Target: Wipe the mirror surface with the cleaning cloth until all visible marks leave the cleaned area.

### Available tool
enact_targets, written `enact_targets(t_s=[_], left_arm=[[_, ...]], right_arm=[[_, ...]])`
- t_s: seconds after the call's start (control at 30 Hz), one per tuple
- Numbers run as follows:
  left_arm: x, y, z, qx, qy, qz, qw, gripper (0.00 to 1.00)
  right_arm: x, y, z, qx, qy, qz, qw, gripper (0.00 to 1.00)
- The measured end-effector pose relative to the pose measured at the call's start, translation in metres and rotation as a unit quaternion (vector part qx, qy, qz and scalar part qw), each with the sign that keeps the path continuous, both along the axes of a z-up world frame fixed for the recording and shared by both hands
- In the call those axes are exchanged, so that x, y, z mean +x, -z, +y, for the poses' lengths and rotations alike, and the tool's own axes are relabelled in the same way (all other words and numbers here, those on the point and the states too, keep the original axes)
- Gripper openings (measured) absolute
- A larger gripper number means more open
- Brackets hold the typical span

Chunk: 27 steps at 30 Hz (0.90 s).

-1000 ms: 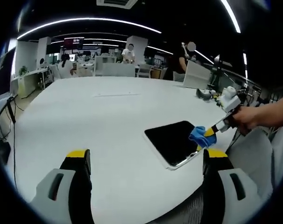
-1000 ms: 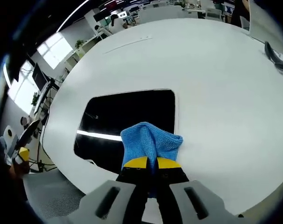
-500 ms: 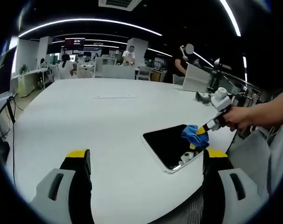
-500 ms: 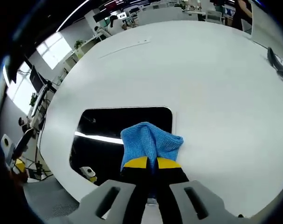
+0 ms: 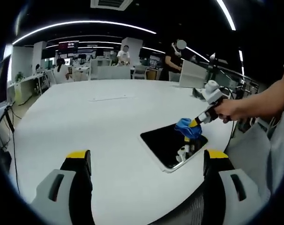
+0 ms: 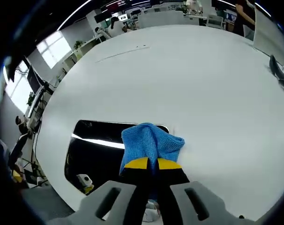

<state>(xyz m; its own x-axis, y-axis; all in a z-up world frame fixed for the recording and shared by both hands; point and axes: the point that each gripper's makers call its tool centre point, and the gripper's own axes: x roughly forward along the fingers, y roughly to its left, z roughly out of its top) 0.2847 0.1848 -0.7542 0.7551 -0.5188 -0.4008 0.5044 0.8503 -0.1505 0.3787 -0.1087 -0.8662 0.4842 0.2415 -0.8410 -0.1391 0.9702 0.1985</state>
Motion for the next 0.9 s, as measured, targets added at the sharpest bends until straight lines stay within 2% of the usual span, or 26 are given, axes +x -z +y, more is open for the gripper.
enact_targets(t_s=[0.33,0.53,0.63,0.9], left_arm=[[0.010,-0.002,0.004,-0.008,-0.010,0.003,0.9999,0.98],[0.010,0.000,0.004,0.001,-0.001,0.011,0.9999,0.99],[0.009,0.001,0.007,0.017,-0.002,0.011,0.9998,0.99],[0.010,-0.001,0.013,0.009,-0.017,0.006,0.9998,0.99]], right_arm=[[0.007,0.000,0.000,-0.003,-0.004,-0.002,1.0000,0.00],[0.014,0.001,0.000,-0.002,-0.014,0.000,0.9999,0.00],[0.017,0.001,0.000,-0.004,-0.015,-0.001,0.9999,0.00],[0.023,0.001,-0.001,-0.009,-0.018,0.002,0.9998,0.00]])
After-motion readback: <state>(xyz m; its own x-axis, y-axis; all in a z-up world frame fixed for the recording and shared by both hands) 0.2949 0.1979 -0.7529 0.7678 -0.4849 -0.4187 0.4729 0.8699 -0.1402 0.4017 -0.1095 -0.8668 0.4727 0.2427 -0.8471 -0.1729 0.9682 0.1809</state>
